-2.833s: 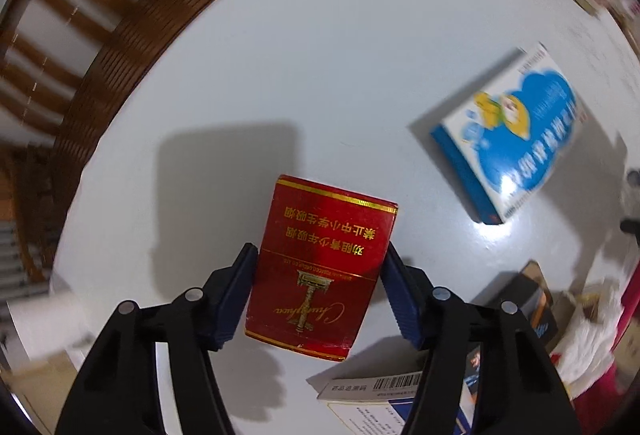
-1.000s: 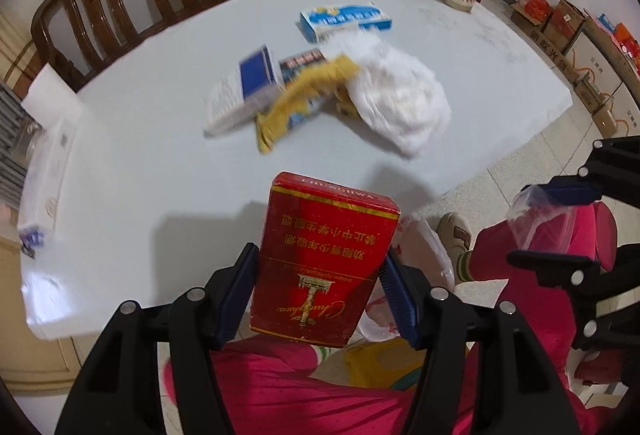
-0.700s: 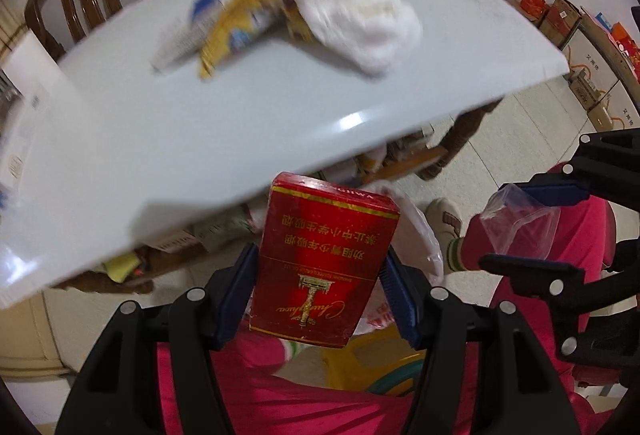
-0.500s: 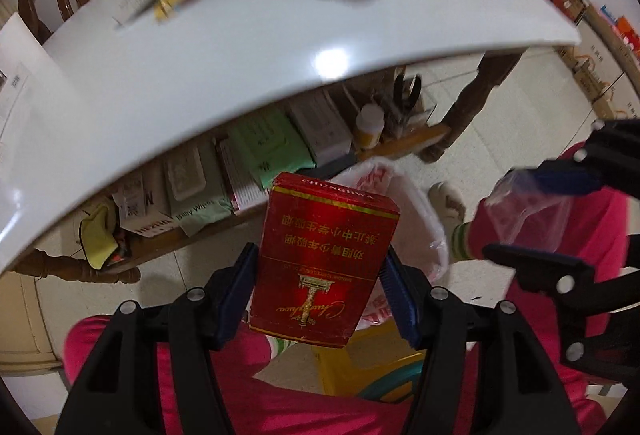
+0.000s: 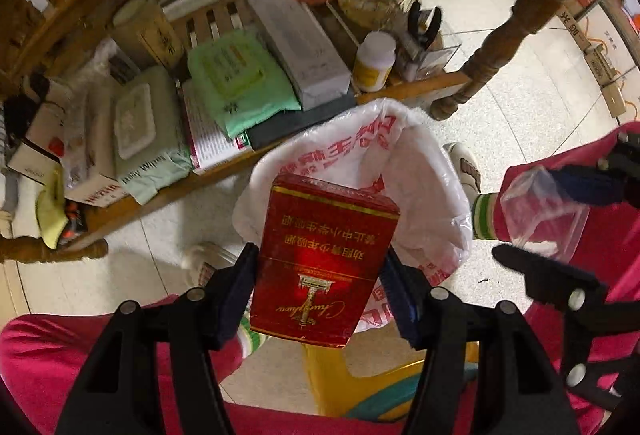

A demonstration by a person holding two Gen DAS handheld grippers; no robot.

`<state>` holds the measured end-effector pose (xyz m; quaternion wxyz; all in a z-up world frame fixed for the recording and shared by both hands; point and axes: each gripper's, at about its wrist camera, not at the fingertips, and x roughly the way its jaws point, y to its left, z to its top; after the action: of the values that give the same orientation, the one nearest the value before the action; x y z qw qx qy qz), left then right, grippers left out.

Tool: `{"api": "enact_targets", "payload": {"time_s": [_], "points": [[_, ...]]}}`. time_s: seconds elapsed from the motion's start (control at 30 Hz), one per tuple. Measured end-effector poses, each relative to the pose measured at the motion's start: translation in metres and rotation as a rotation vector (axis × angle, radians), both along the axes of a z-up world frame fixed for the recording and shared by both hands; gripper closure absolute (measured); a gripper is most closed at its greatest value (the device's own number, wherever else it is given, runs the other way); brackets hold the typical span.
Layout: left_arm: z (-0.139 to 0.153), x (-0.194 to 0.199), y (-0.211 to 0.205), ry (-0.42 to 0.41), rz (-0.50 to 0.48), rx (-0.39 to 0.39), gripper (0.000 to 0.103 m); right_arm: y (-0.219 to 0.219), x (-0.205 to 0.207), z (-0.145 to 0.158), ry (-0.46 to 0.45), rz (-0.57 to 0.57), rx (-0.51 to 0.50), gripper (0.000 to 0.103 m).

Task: Collect trash
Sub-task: 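Carry the clear lid and red pack down over the white plastic bag, then open the left gripper to drop the red pack while the right gripper releases the lid into the bag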

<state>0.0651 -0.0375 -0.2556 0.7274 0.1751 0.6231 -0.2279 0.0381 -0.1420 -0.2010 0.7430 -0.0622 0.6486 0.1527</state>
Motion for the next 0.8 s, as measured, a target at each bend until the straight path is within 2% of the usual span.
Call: {"api": "enact_targets", "payload": {"time_s": [0.2, 0.37, 0.47, 0.8], "points": [[-0.033, 0.017, -0.003, 0.080, 0.038, 0.016, 0.044, -0.003, 0.007, -0.039, 0.055, -0.040, -0.001, 0.063], [-0.051, 0.032, -0.007, 0.098, 0.092, 0.015, 0.044, -0.005, 0.007, -0.067, 0.109, -0.064, -0.010, 0.063], [-0.063, 0.040, -0.008, 0.137, 0.122, -0.001, 0.044, -0.008, 0.009, -0.086, 0.137, -0.075, -0.009, 0.063], [-0.100, 0.048, -0.013, 0.225, 0.162, 0.029, 0.044, -0.010, 0.016, -0.126, 0.204, -0.118, 0.012, 0.063]]}}
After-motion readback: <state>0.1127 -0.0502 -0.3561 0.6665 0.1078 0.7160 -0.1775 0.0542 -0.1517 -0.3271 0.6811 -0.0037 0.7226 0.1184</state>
